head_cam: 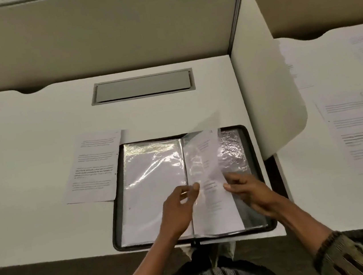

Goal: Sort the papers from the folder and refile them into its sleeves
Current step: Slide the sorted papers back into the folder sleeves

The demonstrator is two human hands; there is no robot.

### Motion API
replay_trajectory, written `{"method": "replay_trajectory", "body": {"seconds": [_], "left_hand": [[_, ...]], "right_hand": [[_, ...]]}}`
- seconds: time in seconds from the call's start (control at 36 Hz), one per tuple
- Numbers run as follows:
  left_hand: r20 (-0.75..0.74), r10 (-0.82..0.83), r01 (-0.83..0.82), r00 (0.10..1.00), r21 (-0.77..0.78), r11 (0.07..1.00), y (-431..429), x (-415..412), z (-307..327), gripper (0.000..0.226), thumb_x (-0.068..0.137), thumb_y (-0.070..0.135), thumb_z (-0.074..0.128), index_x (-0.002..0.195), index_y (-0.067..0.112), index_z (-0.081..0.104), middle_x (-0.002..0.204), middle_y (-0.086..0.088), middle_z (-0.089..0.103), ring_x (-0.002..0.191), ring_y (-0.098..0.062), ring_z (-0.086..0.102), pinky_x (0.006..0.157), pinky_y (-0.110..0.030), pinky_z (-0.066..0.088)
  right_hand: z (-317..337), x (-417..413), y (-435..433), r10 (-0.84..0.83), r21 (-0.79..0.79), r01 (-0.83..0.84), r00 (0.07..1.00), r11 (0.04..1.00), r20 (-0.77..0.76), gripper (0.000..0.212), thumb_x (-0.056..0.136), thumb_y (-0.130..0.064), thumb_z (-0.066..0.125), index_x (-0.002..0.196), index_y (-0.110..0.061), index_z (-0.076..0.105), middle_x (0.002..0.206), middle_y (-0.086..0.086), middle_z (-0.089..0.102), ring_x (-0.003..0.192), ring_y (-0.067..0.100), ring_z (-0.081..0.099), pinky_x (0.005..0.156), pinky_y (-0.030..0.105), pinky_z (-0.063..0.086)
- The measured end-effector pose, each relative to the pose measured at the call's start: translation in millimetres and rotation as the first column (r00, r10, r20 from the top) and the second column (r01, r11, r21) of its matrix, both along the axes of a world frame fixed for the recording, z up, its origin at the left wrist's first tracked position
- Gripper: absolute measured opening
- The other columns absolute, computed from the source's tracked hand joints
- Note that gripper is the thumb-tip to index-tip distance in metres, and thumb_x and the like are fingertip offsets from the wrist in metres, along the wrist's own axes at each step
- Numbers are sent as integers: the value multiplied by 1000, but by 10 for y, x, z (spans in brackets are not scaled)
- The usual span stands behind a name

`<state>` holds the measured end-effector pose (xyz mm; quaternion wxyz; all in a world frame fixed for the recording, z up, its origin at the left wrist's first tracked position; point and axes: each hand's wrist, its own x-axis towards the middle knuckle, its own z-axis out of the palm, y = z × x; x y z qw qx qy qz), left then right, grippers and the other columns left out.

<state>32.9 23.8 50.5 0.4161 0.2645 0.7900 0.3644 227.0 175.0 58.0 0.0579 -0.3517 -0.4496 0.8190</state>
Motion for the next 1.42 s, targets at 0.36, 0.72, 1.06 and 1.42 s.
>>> {"method": "replay_trajectory", "body": {"seconds": [0.36,0.72,1.06,1.42], "left_hand": [[-41,32,-36,999,-98,995,-402,-330,588,73,77,94,56,106,30,73,104,8,77,98,-14,73,88,-38,58],[-362,150,-289,920,-369,883,-919,-1298,-132,35,90,46,80,73,18,72,75,2,70,73,-16,66,63,-29,47],[-271,-223,24,936,-583,812,-1106,-1817,-568,46,85,70,69,99,26,63,94,9,67,85,-14,65,72,-31,51],[-270,-305,127,913,-523,843,-953,-2476,-495,47,86,69,64,82,23,69,82,6,73,78,-17,72,81,-37,62]], "right_hand": [[-72,-671,-691,354,306,-339,935,890,6,58,98,-40,70,153,-42,49,156,-24,48,146,-3,41,116,23,38],[-413,-1260,-968,367,558,-456,890,693,271,65,94,-61,66,152,-54,39,158,-25,34,143,4,39,118,31,39],[-784,-2012,-1301,197,637,-717,694,283,693,79,93,-67,57,161,-46,24,174,-10,-8,160,21,-7,129,48,14],[-688,-2454,-1450,30,558,-770,594,309,804,60,97,-54,60,152,-36,43,170,1,17,156,26,16,122,42,30]]}}
